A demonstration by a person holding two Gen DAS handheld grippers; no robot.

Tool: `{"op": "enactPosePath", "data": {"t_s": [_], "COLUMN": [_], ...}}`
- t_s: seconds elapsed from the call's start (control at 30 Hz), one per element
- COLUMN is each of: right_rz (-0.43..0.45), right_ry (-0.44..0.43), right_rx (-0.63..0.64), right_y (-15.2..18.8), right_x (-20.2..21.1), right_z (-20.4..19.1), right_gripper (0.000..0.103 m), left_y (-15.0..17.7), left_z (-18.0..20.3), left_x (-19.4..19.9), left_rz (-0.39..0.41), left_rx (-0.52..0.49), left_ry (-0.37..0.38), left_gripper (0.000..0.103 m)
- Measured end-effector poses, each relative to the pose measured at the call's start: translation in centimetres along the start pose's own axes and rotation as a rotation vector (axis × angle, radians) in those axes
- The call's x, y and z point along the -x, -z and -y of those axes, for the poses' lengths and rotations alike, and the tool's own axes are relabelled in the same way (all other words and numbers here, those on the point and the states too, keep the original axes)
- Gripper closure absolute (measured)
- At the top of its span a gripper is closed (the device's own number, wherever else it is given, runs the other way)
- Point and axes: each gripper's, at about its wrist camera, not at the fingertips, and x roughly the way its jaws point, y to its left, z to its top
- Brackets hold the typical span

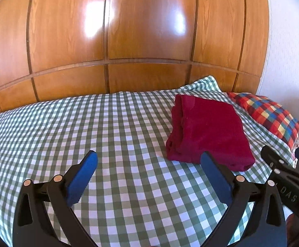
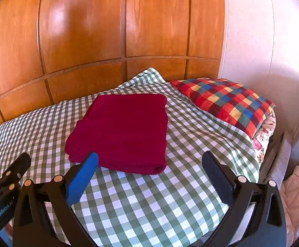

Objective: Fold small clothes

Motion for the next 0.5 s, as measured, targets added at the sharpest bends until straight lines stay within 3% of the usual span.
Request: {"op": "enactPosePath", "data": {"t_s": [0.5], "right_rz": [-0.015], "right_ry": [-0.03], "right_rx": [-0.036], "right_y": [0.31], "right_x": [-0.95], "right_z": [0.61], "right_gripper": [0.002], "left_y": [0.42], "left_z": [0.29], "left_x": [-0.5], "left_rz": [-0.002], "left_rx": [-0.015], "left_ry": [-0.035], "left_gripper": [0.004]}}
